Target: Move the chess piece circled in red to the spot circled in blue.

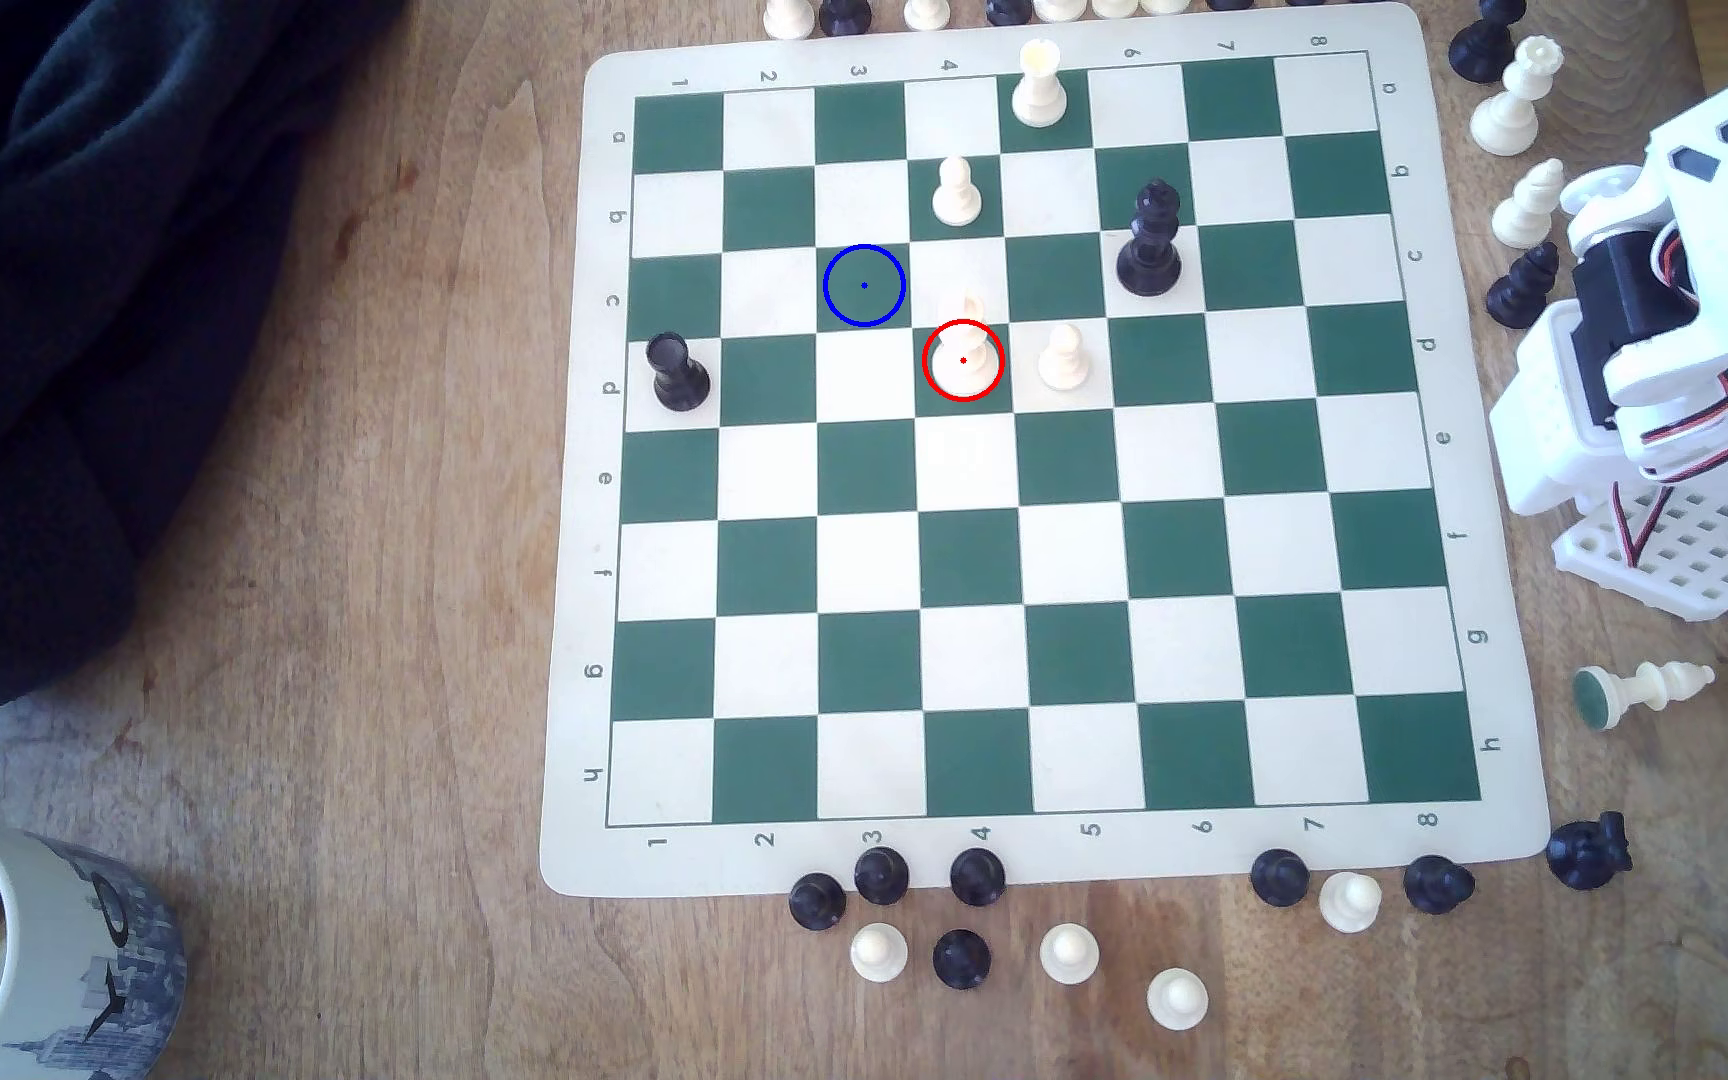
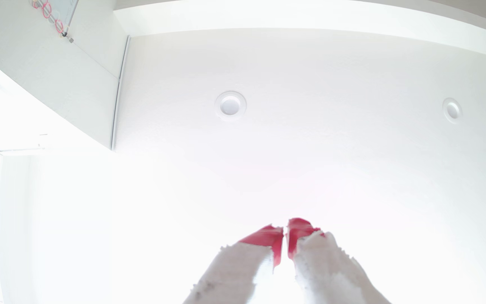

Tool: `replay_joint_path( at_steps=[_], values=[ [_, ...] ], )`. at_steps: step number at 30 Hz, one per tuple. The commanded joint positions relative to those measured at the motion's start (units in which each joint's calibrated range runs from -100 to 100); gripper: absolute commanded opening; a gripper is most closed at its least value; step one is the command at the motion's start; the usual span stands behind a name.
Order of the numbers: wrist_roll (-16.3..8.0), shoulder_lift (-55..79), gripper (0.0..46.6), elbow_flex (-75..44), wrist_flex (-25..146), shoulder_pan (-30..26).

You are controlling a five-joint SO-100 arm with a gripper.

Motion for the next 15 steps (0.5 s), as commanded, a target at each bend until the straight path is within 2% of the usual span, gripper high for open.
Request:
replay_joint_path(
  at_steps=[1,10,15],
  values=[
    [0.1,-0.2,0.2,1.26,0.28,-0.75],
    [0.1,-0.2,0.2,-0.28,19.36,-0.68],
    [0.05,-0.2,0.2,-5.81,43.27,1.67]
  ],
)
